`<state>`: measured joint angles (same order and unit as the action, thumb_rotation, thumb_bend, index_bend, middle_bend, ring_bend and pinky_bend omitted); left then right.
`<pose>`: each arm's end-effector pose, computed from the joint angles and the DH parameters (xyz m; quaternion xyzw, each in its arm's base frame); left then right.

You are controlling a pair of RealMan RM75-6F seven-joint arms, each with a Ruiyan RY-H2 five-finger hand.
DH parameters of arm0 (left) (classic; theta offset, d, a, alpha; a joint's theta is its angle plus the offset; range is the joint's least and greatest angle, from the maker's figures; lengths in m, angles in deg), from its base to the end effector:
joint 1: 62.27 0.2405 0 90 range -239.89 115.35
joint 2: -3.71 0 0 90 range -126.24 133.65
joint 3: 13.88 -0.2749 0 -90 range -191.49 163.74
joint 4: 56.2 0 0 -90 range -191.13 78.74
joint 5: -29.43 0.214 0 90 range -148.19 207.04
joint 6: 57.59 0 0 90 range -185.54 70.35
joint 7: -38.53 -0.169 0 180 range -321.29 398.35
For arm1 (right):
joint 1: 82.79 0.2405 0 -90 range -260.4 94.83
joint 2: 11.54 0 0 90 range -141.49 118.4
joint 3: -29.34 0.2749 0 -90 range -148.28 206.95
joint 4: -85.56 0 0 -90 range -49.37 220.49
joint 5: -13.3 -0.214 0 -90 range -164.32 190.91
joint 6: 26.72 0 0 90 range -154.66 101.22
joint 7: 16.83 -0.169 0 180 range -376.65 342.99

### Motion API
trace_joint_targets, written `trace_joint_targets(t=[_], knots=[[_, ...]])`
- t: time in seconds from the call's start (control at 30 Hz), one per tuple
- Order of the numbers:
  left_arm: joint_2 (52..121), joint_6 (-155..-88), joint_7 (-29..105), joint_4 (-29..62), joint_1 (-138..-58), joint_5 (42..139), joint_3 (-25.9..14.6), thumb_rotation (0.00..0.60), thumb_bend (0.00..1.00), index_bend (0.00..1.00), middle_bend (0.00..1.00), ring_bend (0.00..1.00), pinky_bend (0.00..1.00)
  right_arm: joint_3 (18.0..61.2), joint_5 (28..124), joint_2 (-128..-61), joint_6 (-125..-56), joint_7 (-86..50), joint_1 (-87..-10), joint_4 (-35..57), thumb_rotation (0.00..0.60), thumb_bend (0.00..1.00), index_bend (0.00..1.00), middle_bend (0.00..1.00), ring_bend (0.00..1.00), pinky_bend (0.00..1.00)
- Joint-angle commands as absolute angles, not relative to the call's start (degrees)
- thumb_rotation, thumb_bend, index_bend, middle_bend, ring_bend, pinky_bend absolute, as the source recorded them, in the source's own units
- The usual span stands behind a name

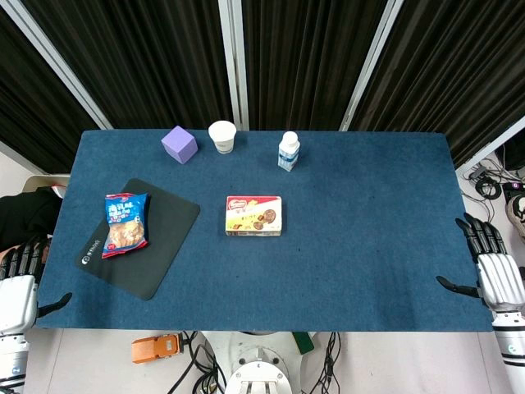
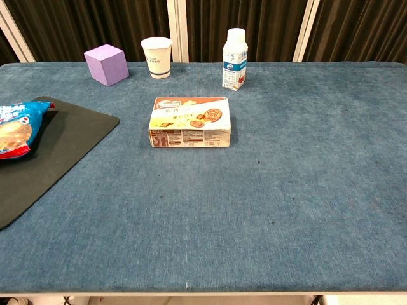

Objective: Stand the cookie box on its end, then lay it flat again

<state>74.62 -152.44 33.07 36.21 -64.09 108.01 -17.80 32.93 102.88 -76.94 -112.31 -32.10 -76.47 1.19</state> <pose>-0.3476 0.1621 0.1384 -0.5348 -0.4205 -0.3576 0.6397 -0.3385 -0.2209 0.1694 0.5815 -0.4060 0.4547 0.5388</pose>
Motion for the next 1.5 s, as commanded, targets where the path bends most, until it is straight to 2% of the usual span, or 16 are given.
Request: trace_joint_targets(t=[0.03,0.27,0.43,0.57,0.77,0.9,1.07,1.2,1.5], knots=[[74.95,-152.07,33.85,36.19,-63.61,108.04,-17.38,0.600,0.00,0.00,0.00,0.00,0.00,32.90,102.92,-76.73,-112.28,-31.92,-76.43,0.65,0.600,0.00,0.00,0.00,0.00,0.00],[73.90,-150.14,33.56,40.94,-66.19,111.74,-14.82,0.600,0.00,0.00,0.00,0.00,0.00,32.59,103.33,-76.01,-113.69,-32.98,-77.27,0.59,0.600,0.00,0.00,0.00,0.00,0.00],[71.87,-143.05,29.40,49.71,-72.74,113.76,-11.28,0.600,0.00,0.00,0.00,0.00,0.00,32.22,103.82,-76.10,-114.82,-34.42,-77.95,1.67,0.600,0.00,0.00,0.00,0.00,0.00],[73.57,-135.45,23.61,54.72,-79.74,112.72,-7.11,0.600,0.00,0.00,0.00,0.00,0.00,31.90,104.00,-76.26,-115.20,-35.54,-78.33,2.52,0.600,0.00,0.00,0.00,0.00,0.00],[80.16,-120.16,12.97,57.42,-93.97,101.39,0.80,0.600,0.00,0.00,0.00,0.00,0.00,31.63,104.34,-76.52,-115.85,-36.00,-78.78,3.04,0.600,0.00,0.00,0.00,0.00,0.00],[86.13,-114.82,4.58,55.18,-103.12,90.19,4.96,0.600,0.00,0.00,0.00,0.00,0.00,31.50,104.20,-76.72,-115.65,-35.86,-78.87,3.15,0.600,0.00,0.00,0.00,0.00,0.00],[93.49,-114.10,-4.94,49.82,-113.42,75.90,8.01,0.600,0.00,0.00,0.00,0.00,0.00,31.37,103.86,-76.74,-115.25,-35.73,-78.99,3.24,0.600,0.00,0.00,0.00,0.00,0.00],[99.13,-115.28,-11.93,43.74,-121.05,64.55,8.44,0.600,0.00,0.00,0.00,0.00,0.00,31.48,103.38,-76.49,-114.98,-35.56,-79.07,3.12,0.600,0.00,0.00,0.00,0.00,0.00],[109.46,-123.91,-28.04,30.20,-134.80,45.47,8.79,0.600,0.00,0.04,0.03,0.00,0.00,31.88,102.29,-76.17,-113.13,-34.90,-78.40,2.63,0.600,0.00,0.00,0.00,0.00,0.00]])
